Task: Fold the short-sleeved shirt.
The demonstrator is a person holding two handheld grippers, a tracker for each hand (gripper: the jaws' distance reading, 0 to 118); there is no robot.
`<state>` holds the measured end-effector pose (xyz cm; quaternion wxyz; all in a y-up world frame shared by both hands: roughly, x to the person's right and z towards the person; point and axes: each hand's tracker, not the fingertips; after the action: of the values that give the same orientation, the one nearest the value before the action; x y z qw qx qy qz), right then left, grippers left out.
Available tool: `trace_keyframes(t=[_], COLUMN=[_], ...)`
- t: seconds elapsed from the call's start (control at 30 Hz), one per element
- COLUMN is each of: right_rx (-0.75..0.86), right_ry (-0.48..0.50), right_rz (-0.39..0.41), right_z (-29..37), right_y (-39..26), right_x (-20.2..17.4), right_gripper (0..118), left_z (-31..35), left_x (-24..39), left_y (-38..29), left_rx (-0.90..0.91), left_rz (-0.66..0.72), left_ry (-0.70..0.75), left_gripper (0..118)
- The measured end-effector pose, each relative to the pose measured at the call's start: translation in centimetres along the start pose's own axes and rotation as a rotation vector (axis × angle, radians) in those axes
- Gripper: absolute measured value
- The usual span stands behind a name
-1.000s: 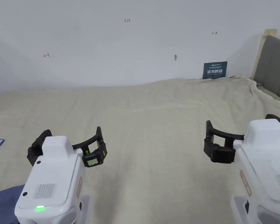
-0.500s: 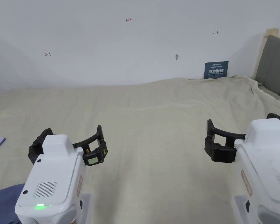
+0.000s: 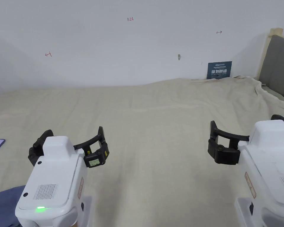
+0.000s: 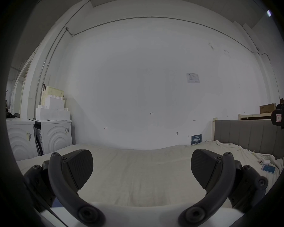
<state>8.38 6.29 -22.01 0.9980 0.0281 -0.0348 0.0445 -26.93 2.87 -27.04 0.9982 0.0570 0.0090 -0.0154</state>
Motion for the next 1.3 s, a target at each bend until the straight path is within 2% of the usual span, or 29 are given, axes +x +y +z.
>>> trace_keyframes(t=[1.03, 1.2, 1.27, 1.3], right_rx=[0.001, -0.096, -0.194, -0.287], right_ry=[0.013, -0.073, -0.141, -0.136], right_rz=[0.017, -0.099, -0.171, -0.19], right_z=[0.0, -0.7, -1.3, -1.8], right_y=[0.2, 0.7, 0.9, 1.2], right_x=[-0.1, -0.5, -0.6, -0.5], right_gripper=[118, 118, 118, 118], left_z=[0.2, 0.3, 0.3, 0.4], left_x=[-0.2, -0.3, -0.4, -0.4], left_y=[-0.1, 0.1, 0.3, 0.3], left_rx=[0.001, 0.004, 0.007, 0.007], left_rz=[0.006, 0.018, 0.021, 0.02], left_ry=[-0.002, 0.0, -0.001, -0.001], left_gripper=[118, 118, 118, 118])
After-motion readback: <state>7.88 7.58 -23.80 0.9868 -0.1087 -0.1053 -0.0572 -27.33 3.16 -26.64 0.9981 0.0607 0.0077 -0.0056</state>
